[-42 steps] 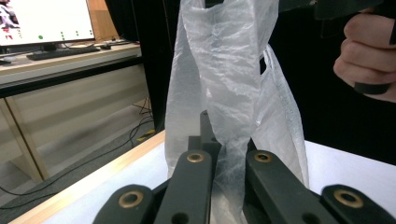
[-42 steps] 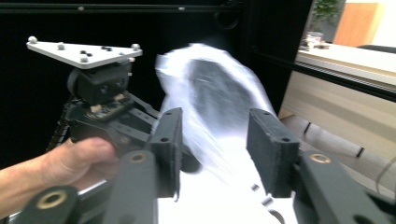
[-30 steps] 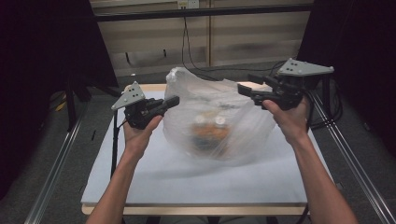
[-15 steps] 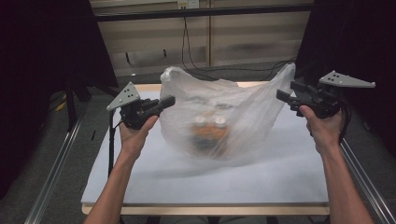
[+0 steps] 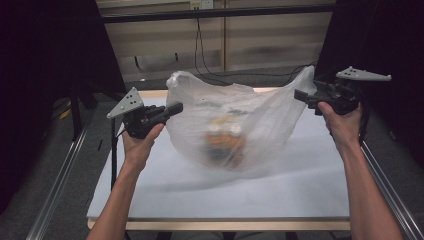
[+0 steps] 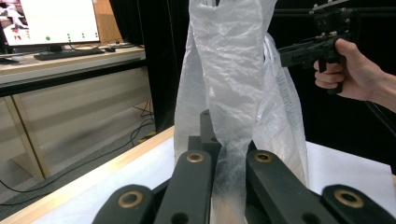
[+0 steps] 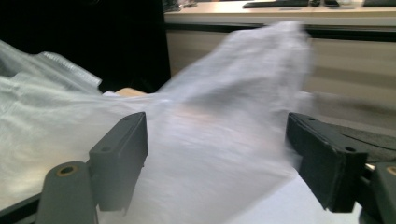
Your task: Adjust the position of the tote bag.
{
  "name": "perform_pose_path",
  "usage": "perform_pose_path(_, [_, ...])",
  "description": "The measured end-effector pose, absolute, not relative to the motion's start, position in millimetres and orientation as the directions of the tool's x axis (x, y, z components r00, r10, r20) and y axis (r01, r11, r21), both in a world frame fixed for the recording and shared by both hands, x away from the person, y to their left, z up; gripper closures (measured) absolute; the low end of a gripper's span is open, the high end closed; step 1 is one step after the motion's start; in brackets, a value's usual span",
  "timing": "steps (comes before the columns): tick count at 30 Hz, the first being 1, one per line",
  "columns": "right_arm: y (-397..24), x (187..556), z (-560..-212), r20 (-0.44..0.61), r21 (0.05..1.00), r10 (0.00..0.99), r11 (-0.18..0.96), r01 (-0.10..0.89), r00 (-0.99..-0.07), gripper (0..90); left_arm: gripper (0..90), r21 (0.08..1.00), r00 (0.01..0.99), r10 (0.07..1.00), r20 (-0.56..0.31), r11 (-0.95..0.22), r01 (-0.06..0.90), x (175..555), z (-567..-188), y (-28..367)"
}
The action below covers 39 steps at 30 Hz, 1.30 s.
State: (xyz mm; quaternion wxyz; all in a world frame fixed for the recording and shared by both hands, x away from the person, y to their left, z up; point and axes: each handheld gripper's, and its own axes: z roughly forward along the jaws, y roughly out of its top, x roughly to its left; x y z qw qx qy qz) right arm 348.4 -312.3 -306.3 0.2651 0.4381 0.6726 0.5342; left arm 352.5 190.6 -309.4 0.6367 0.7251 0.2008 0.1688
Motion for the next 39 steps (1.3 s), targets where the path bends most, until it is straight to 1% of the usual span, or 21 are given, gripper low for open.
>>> perform_pose_path(1, [-308,350,-306,0.107,0.95,0.868,0.055,0.308,-0.485,22.4,90.0,0.991,0.862,0.507,-0.014,-0.109,0.081,352,-309,191])
perform_pose_path(2, [-302,352,-305,0.102,0.946,0.868,0.066,0.316,-0.486,27.3,90.0,0.991,0.863,0.505,-0.011,-0.107,0.076,352,-309,191])
perform_pose_path(3, [-294,354,-304,0.094,0.944,0.861,0.082,0.319,-0.5,51.1,90.0,0.991,0.859,0.512,-0.005,-0.115,0.074,352,-308,193])
perform_pose_path(4, [-294,354,-304,0.094,0.944,0.861,0.082,0.319,-0.5,51.1,90.0,0.991,0.859,0.512,-0.008,-0.113,0.077,352,-308,193])
perform_pose_path(5, [-291,355,-303,0.09,0.945,0.856,0.088,0.315,-0.509,55.8,90.0,0.991,0.857,0.516,-0.012,-0.106,0.078,352,-307,194])
perform_pose_path(6, [-286,355,-302,0.085,0.944,0.851,0.099,0.316,-0.519,69.6,90.0,0.991,0.857,0.515,-0.012,-0.107,0.078,352,-307,195])
perform_pose_path(7, [-282,355,-300,0.078,0.945,0.841,0.109,0.31,-0.536,77.4,90.0,0.991,0.855,0.519,-0.009,-0.111,0.078,352,-307,196])
perform_pose_path(9, [-276,354,-295,0.074,0.947,0.834,0.113,0.301,-0.547,86.0,90.0,0.99,0.849,0.528,-0.011,-0.112,0.083,352,-306,200])
perform_pose_path(10, [-272,354,-291,0.073,0.95,0.825,0.114,0.291,-0.56,88.2,90.0,0.99,0.845,0.535,-0.012,-0.113,0.085,352,-306,202])
perform_pose_path(17, [-249,345,-257,0.04,0.975,0.776,0.106,0.193,-0.629,89.5,90.0,0.99,0.828,0.56,-0.029,-0.097,0.101,351,-303,222])
perform_pose_path(19, [-244,342,-247,0.041,0.982,0.758,0.089,0.166,-0.651,89.6,90.0,0.991,0.826,0.563,-0.032,-0.09,0.1,351,-303,226])
perform_pose_path(24, [-233,338,-238,0.025,0.987,0.732,0.091,0.135,-0.681,89.6,90.0,0.992,0.821,0.569,-0.05,-0.067,0.107,349,-302,236])
perform_pose_path(28, [-228,330,-240,0.025,0.99,0.705,0.082,0.117,-0.709,89.8,90.0,0.989,0.816,0.576,-0.035,-0.097,0.111,344,-308,242])
perform_pose_path(29, [-229,327,-243,0.024,0.99,0.698,0.084,0.115,-0.716,89.8,90.0,0.989,0.814,0.579,-0.048,-0.088,0.12,342,-312,245])
perform_pose_path(33, [-233,319,-254,0.033,0.986,0.688,0.095,0.136,-0.725,89.9,90.0,0.987,0.815,0.576,-0.057,-0.093,0.135,340,-323,251])
perform_pose_path(39, [-241,312,-266,0.033,0.982,0.682,0.114,0.15,-0.73,89.9,90.0,0.986,0.829,0.556,-0.063,-0.093,0.138,335,-329,250])
